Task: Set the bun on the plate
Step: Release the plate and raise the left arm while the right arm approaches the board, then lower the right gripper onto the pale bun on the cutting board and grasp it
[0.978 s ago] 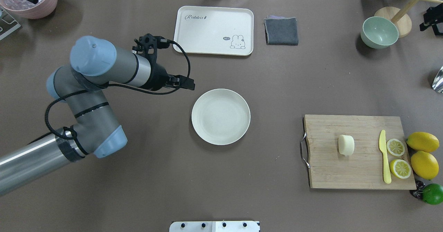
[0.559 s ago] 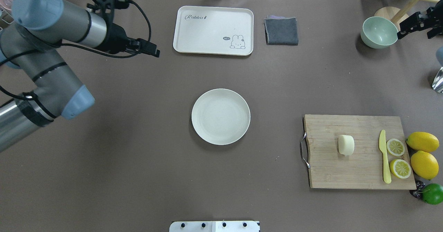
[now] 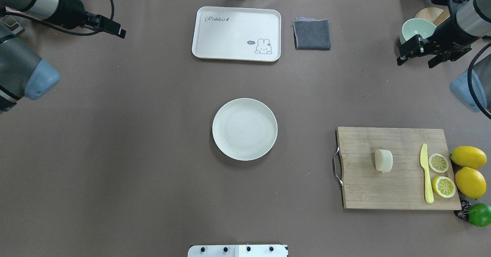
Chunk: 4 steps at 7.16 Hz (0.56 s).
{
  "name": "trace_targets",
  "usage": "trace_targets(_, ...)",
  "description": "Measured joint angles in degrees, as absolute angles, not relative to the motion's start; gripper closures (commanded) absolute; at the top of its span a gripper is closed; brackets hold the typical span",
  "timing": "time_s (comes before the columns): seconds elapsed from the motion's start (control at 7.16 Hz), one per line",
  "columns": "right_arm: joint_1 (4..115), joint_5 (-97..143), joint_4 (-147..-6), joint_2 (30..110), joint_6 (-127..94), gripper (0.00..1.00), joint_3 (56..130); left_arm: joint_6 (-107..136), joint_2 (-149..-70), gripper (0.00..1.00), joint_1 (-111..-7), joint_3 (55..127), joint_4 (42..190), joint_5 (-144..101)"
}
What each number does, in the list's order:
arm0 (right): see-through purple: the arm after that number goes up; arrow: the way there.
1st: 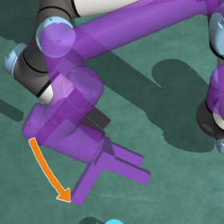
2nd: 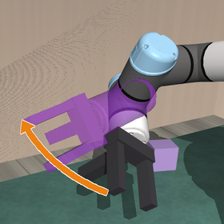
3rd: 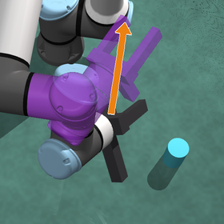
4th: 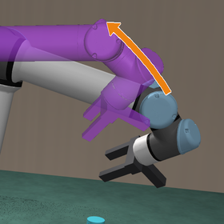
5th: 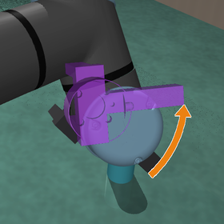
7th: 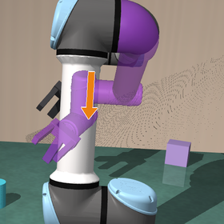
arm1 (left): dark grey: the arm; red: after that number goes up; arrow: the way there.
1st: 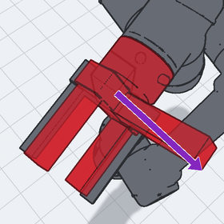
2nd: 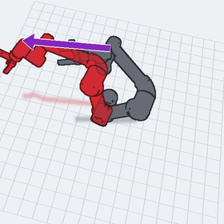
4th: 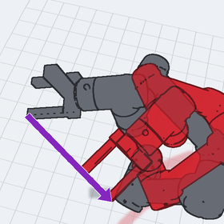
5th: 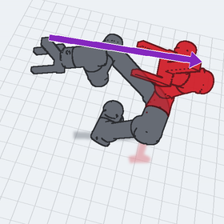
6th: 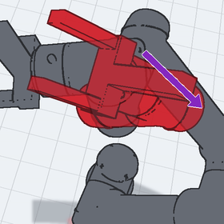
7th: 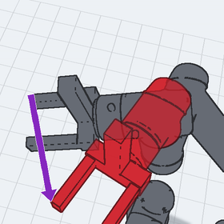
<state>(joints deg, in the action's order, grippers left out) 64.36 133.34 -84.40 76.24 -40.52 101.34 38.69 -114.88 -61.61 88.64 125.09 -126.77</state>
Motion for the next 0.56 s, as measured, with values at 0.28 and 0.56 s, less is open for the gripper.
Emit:
trace_targets(0.28,60.1,133.9,-84.1,82.5,-44.9,0.00,109.0,38.5,-111.1,0.02,-62.6,91.6,125.4,-126.9)
trace_targets(0.56,54.2,130.8,-83.9,86.4,-47.3,0.00,111.5,38.8,-108.1,0.02,-62.7,94.8,125.4,-126.5)
